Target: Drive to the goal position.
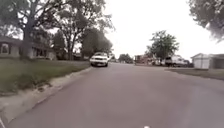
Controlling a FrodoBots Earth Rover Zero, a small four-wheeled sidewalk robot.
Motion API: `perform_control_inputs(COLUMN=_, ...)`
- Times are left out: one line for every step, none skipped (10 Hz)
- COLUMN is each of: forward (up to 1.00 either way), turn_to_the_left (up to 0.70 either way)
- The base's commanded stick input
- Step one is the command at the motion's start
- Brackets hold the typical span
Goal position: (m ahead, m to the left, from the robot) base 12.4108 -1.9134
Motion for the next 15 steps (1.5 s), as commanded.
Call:
perform_control_inputs(forward=0.70, turn_to_the_left=0.00)
perform_control_inputs(forward=0.70, turn_to_the_left=0.00)
perform_control_inputs(forward=0.70, turn_to_the_left=0.00)
perform_control_inputs(forward=0.70, turn_to_the_left=0.00)
perform_control_inputs(forward=0.70, turn_to_the_left=0.00)
perform_control_inputs(forward=0.70, turn_to_the_left=0.00)
perform_control_inputs(forward=0.70, turn_to_the_left=0.00)
perform_control_inputs(forward=0.70, turn_to_the_left=0.00)
perform_control_inputs(forward=0.70, turn_to_the_left=0.00)
perform_control_inputs(forward=0.70, turn_to_the_left=0.00)
perform_control_inputs(forward=0.70, turn_to_the_left=0.00)
perform_control_inputs(forward=0.70, turn_to_the_left=0.00)
perform_control_inputs(forward=0.70, turn_to_the_left=0.00)
perform_control_inputs(forward=0.70, turn_to_the_left=0.00)
perform_control_inputs(forward=0.70, turn_to_the_left=0.00)
